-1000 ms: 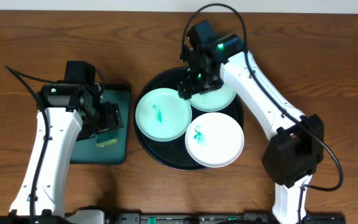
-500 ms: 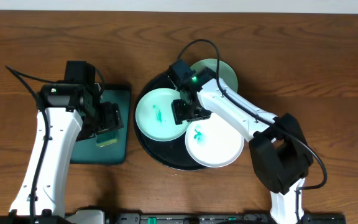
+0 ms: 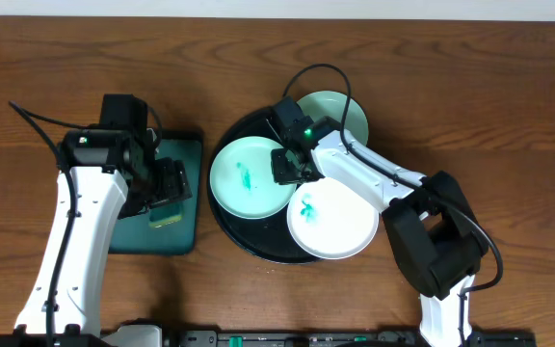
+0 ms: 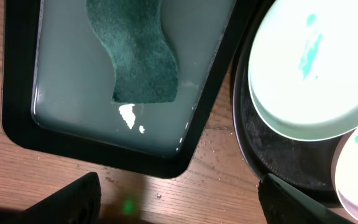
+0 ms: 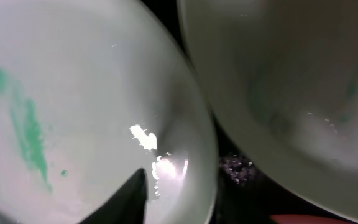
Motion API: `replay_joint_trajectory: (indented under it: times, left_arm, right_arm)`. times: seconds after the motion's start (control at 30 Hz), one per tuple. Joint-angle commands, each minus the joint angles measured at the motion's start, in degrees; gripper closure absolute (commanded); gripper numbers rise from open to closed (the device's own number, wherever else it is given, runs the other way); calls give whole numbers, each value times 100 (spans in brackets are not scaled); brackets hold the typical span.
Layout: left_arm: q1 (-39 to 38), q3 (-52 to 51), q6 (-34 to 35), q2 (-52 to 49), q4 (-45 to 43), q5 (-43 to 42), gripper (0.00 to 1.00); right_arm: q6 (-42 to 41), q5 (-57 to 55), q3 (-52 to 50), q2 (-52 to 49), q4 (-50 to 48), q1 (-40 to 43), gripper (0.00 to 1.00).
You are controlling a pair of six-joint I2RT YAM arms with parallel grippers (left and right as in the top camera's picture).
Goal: Clean dirty plates on tray and stack at the side
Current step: 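Move the right gripper to the rim of the top pale green plate and grip it, then grasp the green sponge with the left gripper and lift it from the water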
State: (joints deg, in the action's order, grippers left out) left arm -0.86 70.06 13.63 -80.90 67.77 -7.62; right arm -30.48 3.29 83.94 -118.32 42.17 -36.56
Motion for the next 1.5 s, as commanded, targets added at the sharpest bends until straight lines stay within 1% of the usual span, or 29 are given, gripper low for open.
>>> replay_joint_trajectory:
  times: [0.0,0.03,0.17,0.23,0.3,0.37,0.4,0.43,0.5,0.53,0.57,0.63,0.7,0.8,0.97,1.07,1.27,1.47]
  left_arm:
    - [20,105,-48,-11,33,-33,18]
    - [20,105,-48,-11,33,-33,18]
    - [20,105,-48,-11,31,-35,18]
    - [20,105,-48,-11,31,-33,18]
    - [20,105,-48,-11,26,-35,18]
    - [20,105,-50,-11,9,-35,18]
    - [20,105,-50,-11,0,-33,25]
    - [20,105,-50,-11,-37,-31,36]
    - [20,105,-48,-11,-144,35,48]
    - [20,105,-48,-11,-205,179,50]
    - [20,98,-48,-15,-273,404,50]
    - [26,48,-13,-48,-444,859,45]
    - [90,-70,118,-120,-636,1080,45]
    - [264,-258,190,-343,-841,1075,46]
    - [479,-433,37,-990,-1285,916,52]
    - [520,-437,35,-1456,-1460,673,52]
    - [520,-437,35,-2181,-1637,675,51]
    - [518,-437,37,-2623,-1996,678,51]
  right_arm:
    - [-133,48,-61,101,-61,35,78]
    - [-195,9,-79,101,-57,35,80]
    - [-232,-33,-258,101,-138,37,85]
    - [-232,-31,-409,101,-256,35,90]
    - [-236,-31,-566,101,-402,35,97]
    - [-297,-28,-688,101,-535,35,99]
    - [-319,-31,-721,101,-562,35,99]
    - [-319,-42,-737,101,-562,35,99]
    - [-315,-44,-741,101,-560,35,99]
    - [-315,-46,-741,101,-557,35,99]
    - [-313,-46,-741,101,-557,35,99]
    - [-308,-44,-745,101,-555,35,99]
    - [-267,-44,-745,101,-557,35,99]
    - [-238,-46,-745,101,-557,35,99]
    - [-157,-44,-745,101,-553,35,99]
    - [-157,-46,-745,101,-553,35,99]
    - [-160,-46,-745,101,-557,35,99]
    - [-114,-44,-745,101,-551,35,99]
